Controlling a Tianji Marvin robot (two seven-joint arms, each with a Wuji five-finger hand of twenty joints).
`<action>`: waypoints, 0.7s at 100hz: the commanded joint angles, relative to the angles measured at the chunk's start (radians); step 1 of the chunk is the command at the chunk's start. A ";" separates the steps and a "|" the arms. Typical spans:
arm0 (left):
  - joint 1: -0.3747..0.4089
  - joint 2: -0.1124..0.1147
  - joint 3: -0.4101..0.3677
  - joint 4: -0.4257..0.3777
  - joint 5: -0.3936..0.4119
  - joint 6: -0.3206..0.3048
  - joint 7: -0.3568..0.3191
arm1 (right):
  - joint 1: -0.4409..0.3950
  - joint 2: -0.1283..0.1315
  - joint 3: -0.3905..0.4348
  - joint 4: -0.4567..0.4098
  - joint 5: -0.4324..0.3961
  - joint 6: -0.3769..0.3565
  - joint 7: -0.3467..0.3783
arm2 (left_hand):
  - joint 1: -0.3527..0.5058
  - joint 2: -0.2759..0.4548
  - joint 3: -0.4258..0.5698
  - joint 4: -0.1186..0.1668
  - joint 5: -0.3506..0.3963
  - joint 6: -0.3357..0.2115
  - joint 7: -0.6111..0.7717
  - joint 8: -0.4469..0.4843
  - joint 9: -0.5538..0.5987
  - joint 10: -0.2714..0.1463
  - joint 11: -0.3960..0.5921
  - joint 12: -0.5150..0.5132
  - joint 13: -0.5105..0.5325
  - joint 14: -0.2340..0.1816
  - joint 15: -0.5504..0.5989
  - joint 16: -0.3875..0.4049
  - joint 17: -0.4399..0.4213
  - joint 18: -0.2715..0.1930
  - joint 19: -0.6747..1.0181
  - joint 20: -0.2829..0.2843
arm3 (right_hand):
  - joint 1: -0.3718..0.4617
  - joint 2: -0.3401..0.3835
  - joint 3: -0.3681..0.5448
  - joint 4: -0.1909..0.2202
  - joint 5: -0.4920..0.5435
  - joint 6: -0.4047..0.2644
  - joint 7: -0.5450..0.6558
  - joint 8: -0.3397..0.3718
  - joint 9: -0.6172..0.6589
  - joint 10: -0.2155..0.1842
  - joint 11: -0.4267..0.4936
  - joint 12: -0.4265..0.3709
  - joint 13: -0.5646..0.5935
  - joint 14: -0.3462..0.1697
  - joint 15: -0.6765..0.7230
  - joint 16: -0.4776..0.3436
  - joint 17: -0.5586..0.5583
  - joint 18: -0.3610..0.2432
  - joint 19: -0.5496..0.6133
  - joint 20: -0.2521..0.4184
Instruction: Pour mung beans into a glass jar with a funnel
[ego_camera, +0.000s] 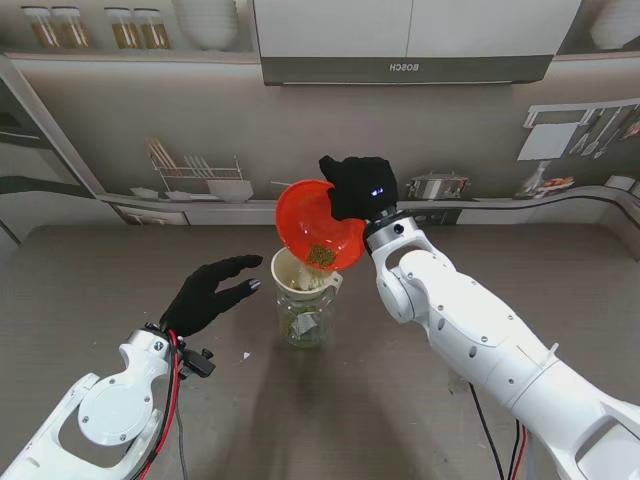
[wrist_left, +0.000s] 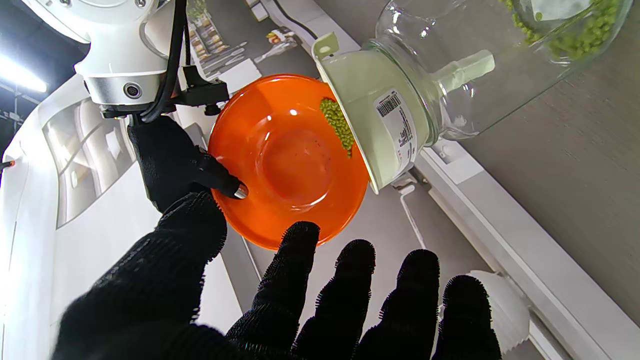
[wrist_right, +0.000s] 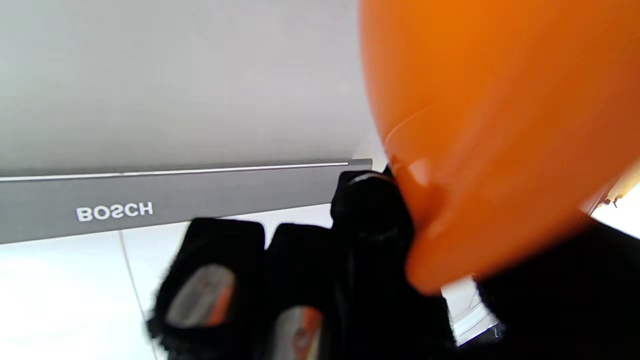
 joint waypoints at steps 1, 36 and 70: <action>0.004 -0.005 -0.002 0.000 -0.002 -0.001 -0.016 | 0.007 0.001 -0.004 -0.002 -0.011 -0.005 -0.006 | 0.023 0.048 -0.017 0.026 0.009 -0.004 0.002 0.001 0.012 0.002 -0.007 -0.007 0.013 0.006 0.004 0.008 0.000 0.002 -0.024 0.008 | 0.031 0.060 0.121 0.007 0.005 -0.044 0.084 0.019 0.061 0.029 0.008 -0.011 0.013 -0.160 0.067 0.024 0.046 -0.140 0.119 0.007; 0.005 -0.006 -0.005 0.000 -0.001 -0.004 -0.012 | 0.026 0.001 -0.033 0.021 -0.038 -0.005 -0.045 | 0.023 0.047 -0.015 0.026 0.007 -0.002 0.001 0.001 0.013 0.003 -0.007 -0.007 0.014 0.008 0.004 0.008 0.001 0.002 -0.024 0.008 | 0.029 0.063 0.122 0.006 0.001 -0.046 0.088 0.018 0.059 0.024 0.011 -0.011 0.013 -0.165 0.066 0.025 0.047 -0.145 0.117 0.007; 0.007 -0.006 -0.007 -0.001 -0.001 -0.004 -0.013 | 0.022 0.004 -0.057 0.013 -0.071 0.019 -0.072 | 0.023 0.048 -0.015 0.025 0.007 -0.002 0.001 0.001 0.014 0.002 -0.007 -0.006 0.014 0.007 0.004 0.008 0.001 0.001 -0.024 0.007 | 0.028 0.065 0.122 0.005 -0.003 -0.044 0.090 0.016 0.057 0.022 0.013 -0.012 0.013 -0.168 0.067 0.027 0.047 -0.150 0.118 0.006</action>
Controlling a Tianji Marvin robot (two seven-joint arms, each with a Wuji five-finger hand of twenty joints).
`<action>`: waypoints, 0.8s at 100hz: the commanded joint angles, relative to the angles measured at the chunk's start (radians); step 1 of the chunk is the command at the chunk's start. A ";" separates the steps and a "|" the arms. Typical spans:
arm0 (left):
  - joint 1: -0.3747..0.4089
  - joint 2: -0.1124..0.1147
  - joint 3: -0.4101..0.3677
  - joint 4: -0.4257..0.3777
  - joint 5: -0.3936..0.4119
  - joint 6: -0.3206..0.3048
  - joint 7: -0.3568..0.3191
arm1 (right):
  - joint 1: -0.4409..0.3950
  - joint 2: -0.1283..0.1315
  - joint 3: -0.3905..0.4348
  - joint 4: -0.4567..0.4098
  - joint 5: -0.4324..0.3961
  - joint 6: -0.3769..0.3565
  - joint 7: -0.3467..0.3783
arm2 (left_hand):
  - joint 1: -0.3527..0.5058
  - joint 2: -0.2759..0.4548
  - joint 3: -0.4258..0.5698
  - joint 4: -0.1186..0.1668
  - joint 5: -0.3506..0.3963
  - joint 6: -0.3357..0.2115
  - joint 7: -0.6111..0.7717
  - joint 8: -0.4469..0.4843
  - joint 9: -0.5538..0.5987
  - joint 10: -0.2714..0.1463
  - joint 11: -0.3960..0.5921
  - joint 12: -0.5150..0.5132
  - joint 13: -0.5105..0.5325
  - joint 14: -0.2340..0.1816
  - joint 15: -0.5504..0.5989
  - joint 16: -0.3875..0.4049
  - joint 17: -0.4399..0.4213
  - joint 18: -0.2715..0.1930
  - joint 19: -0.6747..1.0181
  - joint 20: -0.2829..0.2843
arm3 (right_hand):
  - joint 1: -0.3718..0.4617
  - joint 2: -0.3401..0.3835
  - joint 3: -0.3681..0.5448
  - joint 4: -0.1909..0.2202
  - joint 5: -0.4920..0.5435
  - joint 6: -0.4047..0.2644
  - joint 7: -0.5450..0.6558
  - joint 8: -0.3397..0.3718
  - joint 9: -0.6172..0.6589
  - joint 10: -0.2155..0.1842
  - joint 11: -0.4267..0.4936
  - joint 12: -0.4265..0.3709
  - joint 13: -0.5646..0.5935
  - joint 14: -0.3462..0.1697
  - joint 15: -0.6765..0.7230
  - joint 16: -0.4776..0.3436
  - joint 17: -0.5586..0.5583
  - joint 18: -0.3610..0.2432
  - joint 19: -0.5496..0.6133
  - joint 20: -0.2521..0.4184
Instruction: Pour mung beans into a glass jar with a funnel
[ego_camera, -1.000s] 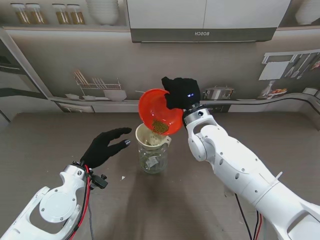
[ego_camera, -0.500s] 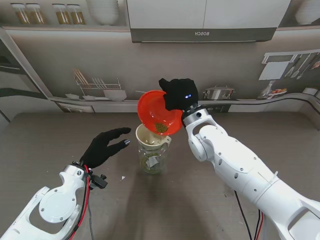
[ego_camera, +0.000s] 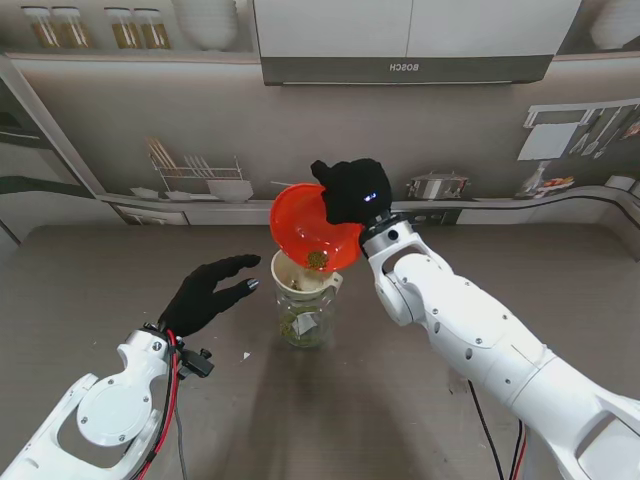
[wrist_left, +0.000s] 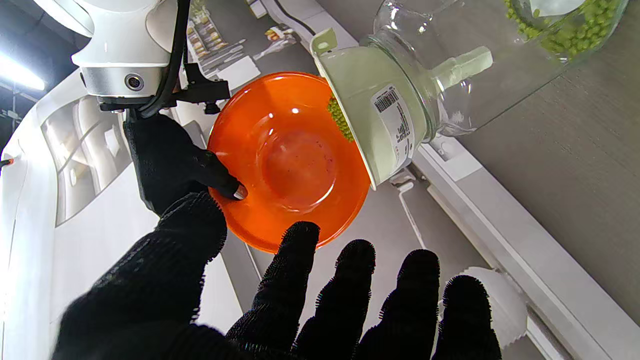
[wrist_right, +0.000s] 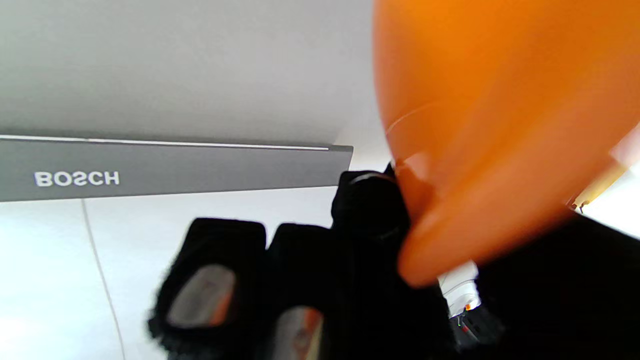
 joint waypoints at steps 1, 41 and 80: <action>0.004 -0.005 -0.002 -0.001 -0.002 -0.003 -0.016 | -0.001 0.000 -0.005 -0.013 -0.013 0.003 -0.007 | 0.023 0.047 -0.015 0.025 0.009 -0.002 0.001 0.001 0.014 0.002 -0.007 -0.006 0.013 0.007 0.004 0.008 0.001 0.002 -0.024 0.008 | 0.029 0.055 0.122 0.006 -0.003 -0.036 0.088 0.016 0.057 0.026 0.013 -0.010 0.013 -0.163 0.067 0.024 0.047 -0.142 0.118 0.006; 0.004 -0.005 -0.003 0.000 -0.002 -0.003 -0.016 | 0.006 0.011 -0.028 -0.009 -0.060 0.013 -0.043 | 0.024 0.047 -0.015 0.026 0.009 -0.001 0.001 0.001 0.014 0.003 -0.007 -0.007 0.014 0.007 0.005 0.008 0.001 0.002 -0.024 0.007 | 0.027 0.057 0.121 0.004 -0.008 -0.036 0.092 0.015 0.054 0.024 0.016 -0.011 0.013 -0.168 0.065 0.024 0.047 -0.145 0.116 0.005; 0.004 -0.006 -0.004 -0.001 -0.002 -0.004 -0.015 | 0.008 0.014 -0.041 -0.015 -0.083 0.024 -0.069 | 0.023 0.048 -0.015 0.025 0.009 -0.002 0.002 0.001 0.015 0.002 -0.006 -0.006 0.013 0.006 0.004 0.008 0.001 0.002 -0.024 0.007 | 0.025 0.059 0.121 0.003 -0.015 -0.036 0.096 0.013 0.052 0.021 0.018 -0.014 0.013 -0.173 0.063 0.025 0.047 -0.149 0.115 0.003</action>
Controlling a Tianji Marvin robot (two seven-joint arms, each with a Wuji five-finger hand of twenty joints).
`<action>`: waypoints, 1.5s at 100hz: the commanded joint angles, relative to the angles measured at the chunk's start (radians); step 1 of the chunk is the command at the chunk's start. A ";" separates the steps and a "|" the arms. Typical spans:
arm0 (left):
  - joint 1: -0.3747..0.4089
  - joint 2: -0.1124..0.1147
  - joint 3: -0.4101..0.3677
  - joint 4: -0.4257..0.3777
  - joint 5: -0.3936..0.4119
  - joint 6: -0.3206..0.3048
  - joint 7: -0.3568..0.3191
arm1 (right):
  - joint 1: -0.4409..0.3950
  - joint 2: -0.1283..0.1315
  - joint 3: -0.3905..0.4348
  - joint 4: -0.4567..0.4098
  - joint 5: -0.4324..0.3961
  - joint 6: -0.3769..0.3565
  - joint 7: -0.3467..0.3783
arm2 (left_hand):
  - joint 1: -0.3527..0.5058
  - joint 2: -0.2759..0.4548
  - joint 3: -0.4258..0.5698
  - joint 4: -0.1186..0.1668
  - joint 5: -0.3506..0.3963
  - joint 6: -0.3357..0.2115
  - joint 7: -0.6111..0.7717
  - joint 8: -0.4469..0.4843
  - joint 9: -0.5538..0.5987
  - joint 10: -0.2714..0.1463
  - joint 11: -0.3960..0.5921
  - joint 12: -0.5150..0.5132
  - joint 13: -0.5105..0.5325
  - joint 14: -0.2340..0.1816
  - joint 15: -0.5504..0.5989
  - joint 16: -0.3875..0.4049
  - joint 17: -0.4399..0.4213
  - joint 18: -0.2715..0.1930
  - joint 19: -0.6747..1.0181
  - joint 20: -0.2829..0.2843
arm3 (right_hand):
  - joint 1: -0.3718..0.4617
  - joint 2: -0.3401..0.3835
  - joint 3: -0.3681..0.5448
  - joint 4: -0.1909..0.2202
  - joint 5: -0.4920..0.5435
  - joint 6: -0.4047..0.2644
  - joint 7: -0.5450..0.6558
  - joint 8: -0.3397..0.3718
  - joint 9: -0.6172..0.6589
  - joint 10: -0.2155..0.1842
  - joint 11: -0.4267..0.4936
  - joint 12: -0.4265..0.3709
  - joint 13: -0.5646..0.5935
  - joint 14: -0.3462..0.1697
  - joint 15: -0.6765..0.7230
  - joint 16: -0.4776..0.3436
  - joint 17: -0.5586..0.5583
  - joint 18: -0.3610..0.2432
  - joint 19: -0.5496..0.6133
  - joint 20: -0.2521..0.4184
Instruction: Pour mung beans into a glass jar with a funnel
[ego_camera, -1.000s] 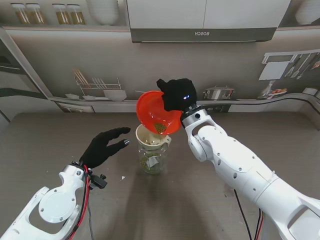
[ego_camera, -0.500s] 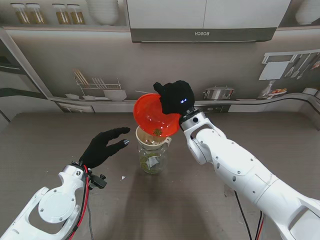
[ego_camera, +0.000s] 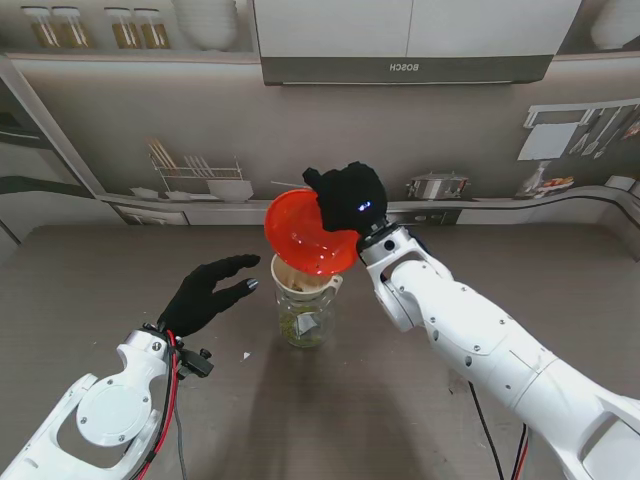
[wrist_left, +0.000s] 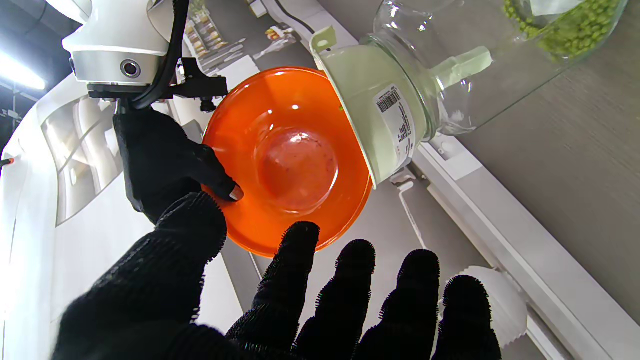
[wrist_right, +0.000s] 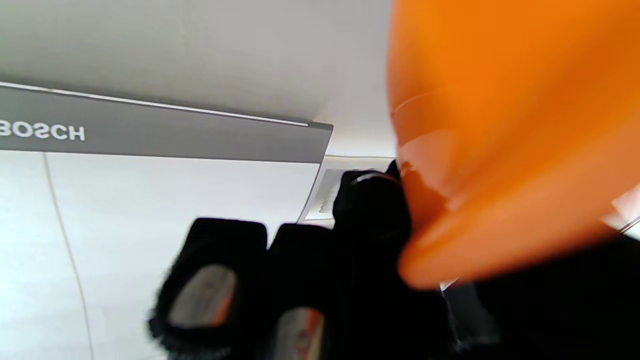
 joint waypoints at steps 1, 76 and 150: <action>0.004 -0.005 -0.002 -0.001 -0.001 -0.002 -0.015 | 0.005 -0.001 -0.002 -0.009 -0.009 0.001 -0.005 | 0.023 0.048 -0.015 0.025 0.008 -0.002 0.001 0.001 0.015 0.002 -0.006 -0.006 0.014 0.007 0.004 0.008 0.001 0.002 -0.024 0.007 | 0.025 0.056 0.120 0.003 -0.006 -0.031 0.083 0.013 0.052 0.029 0.019 -0.008 0.012 -0.165 0.063 0.019 0.046 -0.141 0.115 0.003; 0.003 -0.006 -0.002 -0.001 -0.005 0.001 -0.015 | 0.011 0.007 -0.015 -0.012 -0.039 0.011 -0.026 | 0.025 0.048 -0.014 0.026 0.011 -0.002 0.002 0.001 0.014 0.003 -0.007 -0.007 0.015 0.007 0.005 0.009 0.001 0.002 -0.024 0.007 | 0.024 0.060 0.120 0.002 -0.015 -0.032 0.092 0.008 0.046 0.024 0.024 -0.011 0.012 -0.170 0.059 0.019 0.046 -0.147 0.113 0.002; 0.002 -0.006 -0.002 0.000 -0.008 0.002 -0.015 | 0.048 0.020 -0.053 0.021 -0.056 -0.018 0.002 | 0.025 0.049 -0.013 0.025 0.008 -0.002 0.000 0.001 0.016 0.003 -0.006 -0.006 0.015 0.008 0.005 0.009 0.002 0.001 -0.023 0.007 | 0.022 0.062 0.120 0.001 -0.018 -0.039 0.093 0.007 0.041 0.019 0.027 -0.015 0.013 -0.177 0.056 0.021 0.046 -0.151 0.109 0.000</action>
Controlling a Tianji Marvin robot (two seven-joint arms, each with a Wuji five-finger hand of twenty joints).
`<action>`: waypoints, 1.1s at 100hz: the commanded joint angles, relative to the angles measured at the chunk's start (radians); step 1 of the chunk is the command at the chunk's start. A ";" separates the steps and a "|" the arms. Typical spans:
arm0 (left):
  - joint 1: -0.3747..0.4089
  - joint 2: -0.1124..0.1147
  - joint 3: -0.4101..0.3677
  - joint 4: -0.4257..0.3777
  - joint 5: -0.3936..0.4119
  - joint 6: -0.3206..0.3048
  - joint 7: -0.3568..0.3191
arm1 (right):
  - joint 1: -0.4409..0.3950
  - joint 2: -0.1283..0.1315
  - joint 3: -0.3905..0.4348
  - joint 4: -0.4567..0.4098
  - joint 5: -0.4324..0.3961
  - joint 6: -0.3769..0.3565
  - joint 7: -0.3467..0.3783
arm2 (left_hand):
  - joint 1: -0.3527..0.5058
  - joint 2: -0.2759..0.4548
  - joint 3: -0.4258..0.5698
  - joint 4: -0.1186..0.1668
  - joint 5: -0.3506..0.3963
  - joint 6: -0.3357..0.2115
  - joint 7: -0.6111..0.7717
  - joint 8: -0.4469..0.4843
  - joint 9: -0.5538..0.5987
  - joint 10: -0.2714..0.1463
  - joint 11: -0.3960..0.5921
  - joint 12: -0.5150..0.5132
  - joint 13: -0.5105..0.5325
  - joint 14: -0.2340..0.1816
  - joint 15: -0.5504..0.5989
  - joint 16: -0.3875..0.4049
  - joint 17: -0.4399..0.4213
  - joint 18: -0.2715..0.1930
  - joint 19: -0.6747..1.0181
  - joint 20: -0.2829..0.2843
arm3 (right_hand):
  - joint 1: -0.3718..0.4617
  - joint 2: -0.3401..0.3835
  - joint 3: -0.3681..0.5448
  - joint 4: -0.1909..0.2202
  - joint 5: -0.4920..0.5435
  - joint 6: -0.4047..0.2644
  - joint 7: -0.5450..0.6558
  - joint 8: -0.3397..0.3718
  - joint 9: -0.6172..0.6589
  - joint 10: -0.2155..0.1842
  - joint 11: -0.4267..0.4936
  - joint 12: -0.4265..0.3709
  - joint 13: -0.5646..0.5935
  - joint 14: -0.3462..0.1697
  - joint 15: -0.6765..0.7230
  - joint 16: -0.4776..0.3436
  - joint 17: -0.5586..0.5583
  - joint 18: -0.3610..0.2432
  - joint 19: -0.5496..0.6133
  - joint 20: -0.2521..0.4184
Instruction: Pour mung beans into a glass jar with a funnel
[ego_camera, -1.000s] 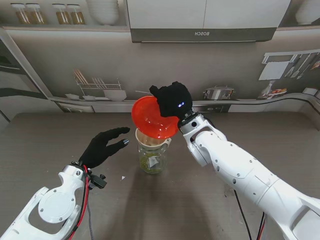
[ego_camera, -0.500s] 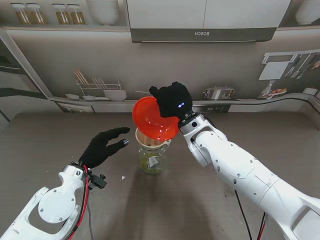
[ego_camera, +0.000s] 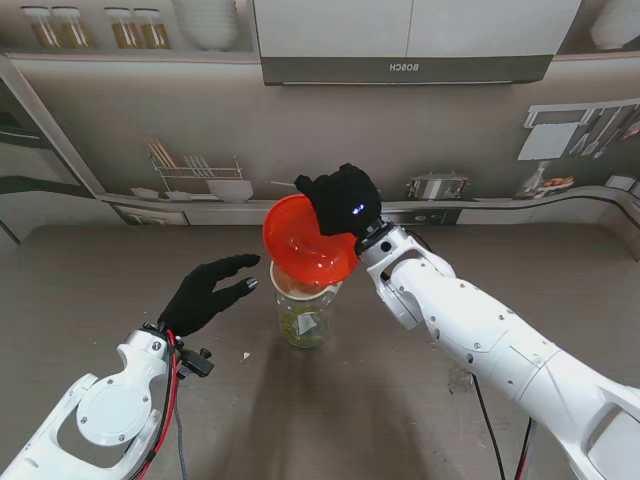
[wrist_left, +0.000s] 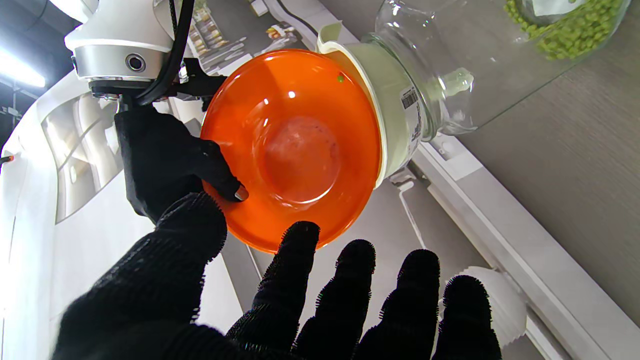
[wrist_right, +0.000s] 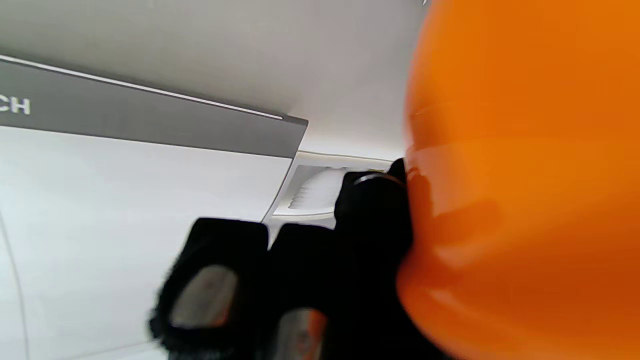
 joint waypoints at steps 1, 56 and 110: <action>0.003 -0.005 -0.002 0.000 -0.002 0.000 -0.016 | 0.006 0.002 0.005 0.004 0.000 0.000 0.008 | 0.025 0.049 -0.013 0.025 0.008 -0.003 0.002 0.001 0.016 0.002 -0.006 -0.006 0.015 0.008 0.005 0.009 0.002 0.001 -0.023 0.007 | 0.034 0.051 0.112 0.001 -0.010 -0.030 0.081 0.006 0.040 0.028 0.015 0.001 0.012 -0.167 0.056 0.020 0.044 -0.142 0.109 0.000; 0.005 -0.005 -0.005 0.001 -0.001 -0.003 -0.015 | 0.001 -0.006 0.014 -0.018 -0.003 0.068 0.029 | 0.026 0.049 -0.013 0.025 0.010 -0.002 0.002 0.001 0.016 0.004 -0.006 -0.006 0.016 0.007 0.005 0.009 0.003 0.001 -0.023 0.007 | 0.041 0.051 0.110 0.001 -0.011 -0.021 0.079 0.005 0.036 0.033 0.016 0.000 0.012 -0.172 0.052 0.020 0.044 -0.145 0.105 -0.001; 0.001 -0.005 -0.001 0.003 -0.002 0.003 -0.019 | -0.038 0.028 0.108 -0.092 -0.046 0.041 0.083 | 0.026 0.049 -0.014 0.025 0.008 -0.002 0.001 0.001 0.015 0.003 -0.007 -0.006 0.016 0.007 0.005 0.009 0.003 0.001 -0.023 0.007 | 0.040 0.050 0.111 0.001 -0.009 -0.029 0.077 0.008 0.037 0.031 0.017 0.000 0.012 -0.172 0.052 0.022 0.044 -0.149 0.105 0.001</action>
